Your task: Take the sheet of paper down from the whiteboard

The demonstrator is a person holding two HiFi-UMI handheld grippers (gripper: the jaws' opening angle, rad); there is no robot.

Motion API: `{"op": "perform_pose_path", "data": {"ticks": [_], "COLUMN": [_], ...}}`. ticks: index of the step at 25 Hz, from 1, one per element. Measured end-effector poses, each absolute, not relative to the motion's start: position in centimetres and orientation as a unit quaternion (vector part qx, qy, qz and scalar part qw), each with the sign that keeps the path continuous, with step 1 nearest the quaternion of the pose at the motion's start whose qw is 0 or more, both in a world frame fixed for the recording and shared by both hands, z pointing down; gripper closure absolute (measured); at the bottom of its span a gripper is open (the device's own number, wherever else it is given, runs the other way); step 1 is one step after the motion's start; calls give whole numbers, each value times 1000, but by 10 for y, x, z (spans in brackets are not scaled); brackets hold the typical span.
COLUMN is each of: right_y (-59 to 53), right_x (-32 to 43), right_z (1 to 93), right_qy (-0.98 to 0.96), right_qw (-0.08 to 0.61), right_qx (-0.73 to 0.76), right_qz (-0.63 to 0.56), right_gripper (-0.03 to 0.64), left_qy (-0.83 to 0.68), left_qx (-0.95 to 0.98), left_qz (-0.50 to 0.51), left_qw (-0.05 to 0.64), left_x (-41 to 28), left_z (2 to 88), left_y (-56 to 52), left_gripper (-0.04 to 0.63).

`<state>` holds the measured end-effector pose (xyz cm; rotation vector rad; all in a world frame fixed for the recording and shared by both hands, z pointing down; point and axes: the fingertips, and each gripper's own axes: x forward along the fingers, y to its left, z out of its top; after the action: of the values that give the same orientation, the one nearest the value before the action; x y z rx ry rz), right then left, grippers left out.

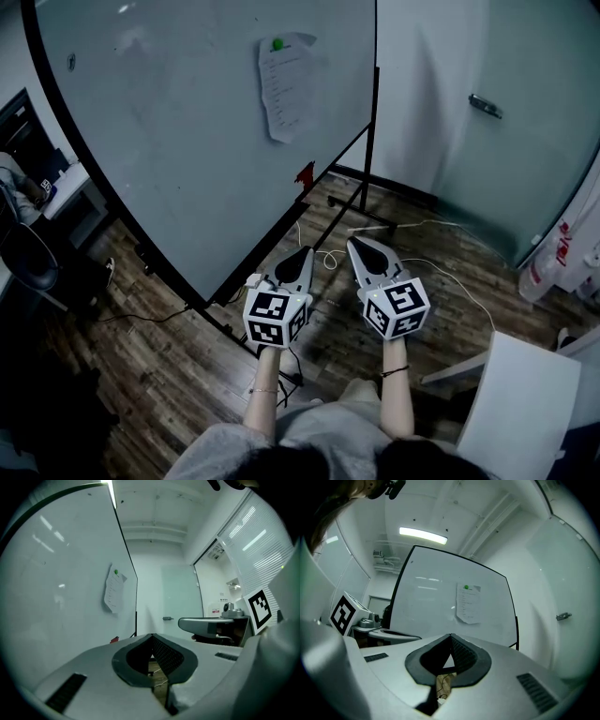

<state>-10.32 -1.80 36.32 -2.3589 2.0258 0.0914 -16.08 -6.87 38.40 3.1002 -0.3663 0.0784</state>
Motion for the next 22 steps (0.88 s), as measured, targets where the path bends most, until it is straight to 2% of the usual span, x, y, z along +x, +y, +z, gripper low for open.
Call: {"op": "perform_pose_path", "data": {"ticks": [8, 14, 22], "right_y": [-57, -86, -138], "right_x": [-77, -14, 25], "right_z": [366, 348, 357], "right_qy": [685, 692, 729], "right_qw": [25, 35, 44], "right_qx": [-727, -720, -682], "right_qz": [36, 50, 40], "right_gripper": [615, 617, 615], "left_qy": [-158, -164, -194], "left_qx": [987, 986, 981], "left_qz": [33, 15, 24], "left_qw": [-6, -20, -13], "left_x": [-136, -83, -28], "left_z": [389, 373, 383], "left_y": [-108, -129, -165], "left_gripper": [592, 592, 592]}}
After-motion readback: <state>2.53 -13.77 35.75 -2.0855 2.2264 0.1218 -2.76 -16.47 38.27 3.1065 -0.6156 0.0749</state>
